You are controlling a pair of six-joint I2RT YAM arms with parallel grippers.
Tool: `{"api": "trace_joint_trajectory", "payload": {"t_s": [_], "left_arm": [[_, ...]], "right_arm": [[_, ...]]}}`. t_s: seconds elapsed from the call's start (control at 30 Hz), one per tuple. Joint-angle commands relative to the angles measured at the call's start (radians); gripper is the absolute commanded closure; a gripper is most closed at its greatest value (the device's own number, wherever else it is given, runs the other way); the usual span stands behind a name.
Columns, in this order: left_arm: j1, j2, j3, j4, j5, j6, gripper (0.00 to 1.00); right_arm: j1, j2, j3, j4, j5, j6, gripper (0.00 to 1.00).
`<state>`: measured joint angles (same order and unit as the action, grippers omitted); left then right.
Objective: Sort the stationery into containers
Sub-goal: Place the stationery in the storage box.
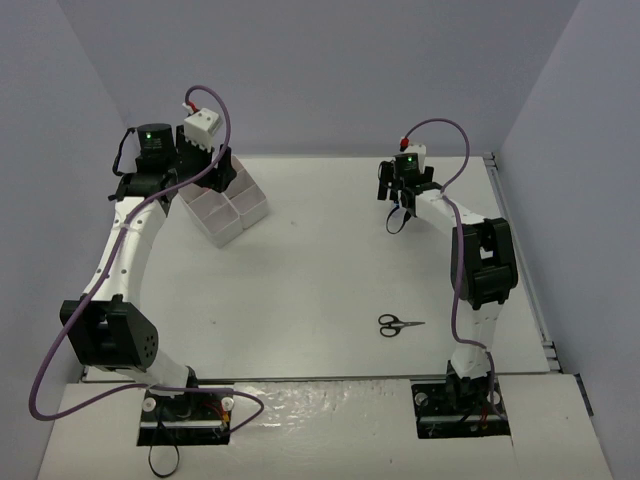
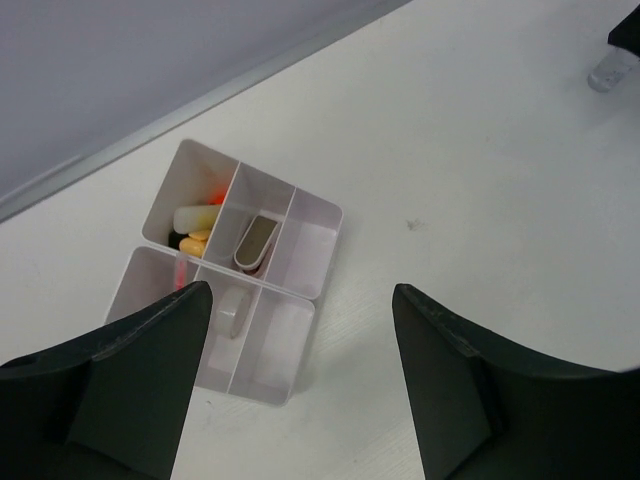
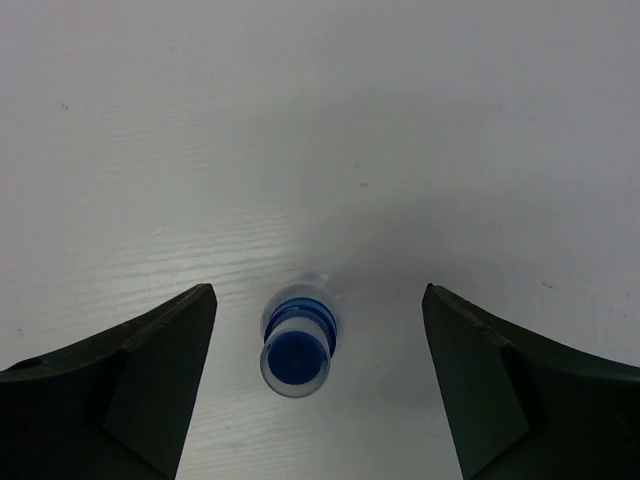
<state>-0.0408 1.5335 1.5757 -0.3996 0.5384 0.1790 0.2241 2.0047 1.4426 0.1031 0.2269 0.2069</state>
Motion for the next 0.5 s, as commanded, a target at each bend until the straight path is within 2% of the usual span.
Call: {"api": "trace_joint_trajectory", "payload": {"t_s": [0.0, 0.07, 0.1, 0.27, 0.33, 0.37, 0.47], "left_arm": [[0.030, -0.033, -0.029, 0.034, 0.017, -0.004, 0.30], [0.035, -0.032, -0.031, 0.034, 0.017, -0.018, 0.30], [0.035, -0.035, -0.033, 0.033, 0.017, -0.023, 0.30], [0.072, -0.072, -0.073, 0.047, 0.000, -0.030, 0.30], [0.081, -0.084, -0.089, 0.048, 0.005, -0.032, 0.30], [0.088, -0.092, -0.100, 0.047, 0.008, -0.033, 0.30], [0.108, -0.111, -0.132, 0.057, 0.008, -0.043, 0.30]], "right_arm": [[0.007, 0.020, 0.073, 0.075, -0.042, -0.020, 0.35], [0.008, 0.027, 0.074, 0.089, -0.044, -0.021, 0.48], [0.008, 0.030, 0.075, 0.092, -0.039, -0.018, 0.50], [0.009, 0.035, 0.076, 0.093, -0.037, -0.017, 0.76], [0.013, 0.030, 0.073, 0.093, -0.037, -0.021, 0.94], [0.015, 0.026, 0.070, 0.093, -0.032, -0.024, 0.99], [0.041, -0.017, 0.064, 0.093, -0.024, -0.046, 1.00]]}}
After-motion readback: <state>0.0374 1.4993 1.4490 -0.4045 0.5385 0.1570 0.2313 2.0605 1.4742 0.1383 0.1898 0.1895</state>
